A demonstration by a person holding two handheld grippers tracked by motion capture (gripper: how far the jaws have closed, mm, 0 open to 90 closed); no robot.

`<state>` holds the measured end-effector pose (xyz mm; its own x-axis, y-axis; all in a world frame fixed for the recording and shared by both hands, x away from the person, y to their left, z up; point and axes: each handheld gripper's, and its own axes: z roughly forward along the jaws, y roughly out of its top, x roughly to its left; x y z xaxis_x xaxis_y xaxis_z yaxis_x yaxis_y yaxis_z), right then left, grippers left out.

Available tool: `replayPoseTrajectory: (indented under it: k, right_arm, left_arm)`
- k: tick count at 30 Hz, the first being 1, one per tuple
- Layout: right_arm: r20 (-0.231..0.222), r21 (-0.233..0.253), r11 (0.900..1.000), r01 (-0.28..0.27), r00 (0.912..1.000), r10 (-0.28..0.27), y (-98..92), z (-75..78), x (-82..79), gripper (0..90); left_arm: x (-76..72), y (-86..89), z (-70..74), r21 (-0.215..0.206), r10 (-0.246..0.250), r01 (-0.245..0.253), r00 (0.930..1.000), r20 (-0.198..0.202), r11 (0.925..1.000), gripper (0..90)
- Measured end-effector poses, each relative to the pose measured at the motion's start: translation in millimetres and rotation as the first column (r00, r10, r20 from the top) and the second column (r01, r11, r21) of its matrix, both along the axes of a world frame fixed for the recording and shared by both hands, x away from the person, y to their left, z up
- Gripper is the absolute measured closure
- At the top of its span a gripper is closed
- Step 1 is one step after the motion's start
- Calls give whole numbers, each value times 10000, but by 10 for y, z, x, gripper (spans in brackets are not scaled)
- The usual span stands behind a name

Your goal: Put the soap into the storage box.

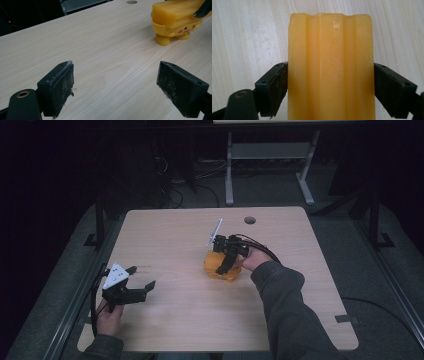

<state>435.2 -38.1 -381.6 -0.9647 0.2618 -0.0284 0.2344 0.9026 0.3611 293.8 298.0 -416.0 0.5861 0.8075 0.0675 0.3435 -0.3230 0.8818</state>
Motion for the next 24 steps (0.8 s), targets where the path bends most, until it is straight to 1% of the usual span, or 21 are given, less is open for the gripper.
replayPoseTrajectory:
  k: [3, 5, 6, 9, 13, 15, 17, 20, 22, 24]
  right_arm:
    - [73, 134, 9999, 67, 10000, -68, -35, 31, -13, 168]
    - [63, 299, 9994, 157, 9999, -159, -66, 49, -23, 166]
    - [44, 300, 9994, 190, 9998, -191, -79, 58, -24, 166]
    - [184, 377, 9991, 215, 9996, -222, -111, 84, -43, 165]
    - [257, 530, 9983, 254, 9993, -268, -163, 109, -64, 167]
    - [399, 641, 9976, 267, 9988, -293, -195, 124, -76, 168]
    - [297, 817, 9961, 330, 9989, -356, -226, 142, -86, 168]
    - [183, 892, 9950, 452, 9987, -470, -264, 169, -104, 168]
    - [344, 925, 9946, 465, 9982, -499, -297, 187, -112, 169]
    - [309, 1029, 9933, 532, 9979, -567, -332, 204, -121, 169]
  left_arm:
    - [-2, -3, 1, 44, 1, -1, 10000, 3, 10000, 134]
    - [-1, -3, 1, 46, 4, -4, 10000, -3, 10000, 134]
    - [-1, -3, 1, 47, 1, -1, 10000, -7, 10000, 134]
    - [-2, -6, 0, 45, 5, -5, 10000, -15, 10000, 134]
    - [-1, -9, -1, 86, -39, 39, 10000, -2, 10000, 134]
    - [-1, -9, -1, 65, -32, 32, 10000, -26, 10000, 134]
    - [0, -12, -3, 77, -35, 36, 10000, -6, 10000, 134]
    - [0, -12, -3, 80, -48, 49, 10000, -16, 10000, 134]
    - [0, -15, -4, 67, -32, 32, 10000, -7, 10000, 134]
    - [0, -14, -4, 72, -44, 44, 10000, -9, 10000, 134]
